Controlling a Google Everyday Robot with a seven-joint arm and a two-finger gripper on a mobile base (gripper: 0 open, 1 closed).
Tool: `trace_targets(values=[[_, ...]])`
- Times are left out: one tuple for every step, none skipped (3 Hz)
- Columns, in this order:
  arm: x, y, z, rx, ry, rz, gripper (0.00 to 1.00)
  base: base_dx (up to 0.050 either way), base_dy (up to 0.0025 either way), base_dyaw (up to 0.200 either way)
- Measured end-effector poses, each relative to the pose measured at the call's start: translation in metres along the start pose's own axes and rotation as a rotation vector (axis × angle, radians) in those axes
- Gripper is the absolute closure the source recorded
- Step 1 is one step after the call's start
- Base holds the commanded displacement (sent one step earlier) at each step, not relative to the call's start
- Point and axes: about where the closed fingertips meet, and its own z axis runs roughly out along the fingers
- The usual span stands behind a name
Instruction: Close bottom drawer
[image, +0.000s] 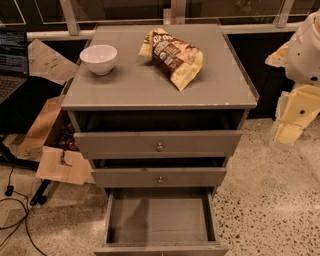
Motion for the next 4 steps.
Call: trace_targets(values=[[0.0, 0.0, 0.0, 0.0, 0.0, 0.0, 0.0, 0.0, 0.0, 0.0], [0.004, 0.006, 0.013, 0.003, -0.076, 0.02, 0.0, 0.0, 0.0, 0.0], [0.012, 0.019, 0.047, -0.026, -0.221, 0.068, 0.0, 0.0, 0.0, 0.0], [0.016, 0.032, 0.081, -0.042, -0.312, 0.121, 0.0, 0.0, 0.0, 0.0]])
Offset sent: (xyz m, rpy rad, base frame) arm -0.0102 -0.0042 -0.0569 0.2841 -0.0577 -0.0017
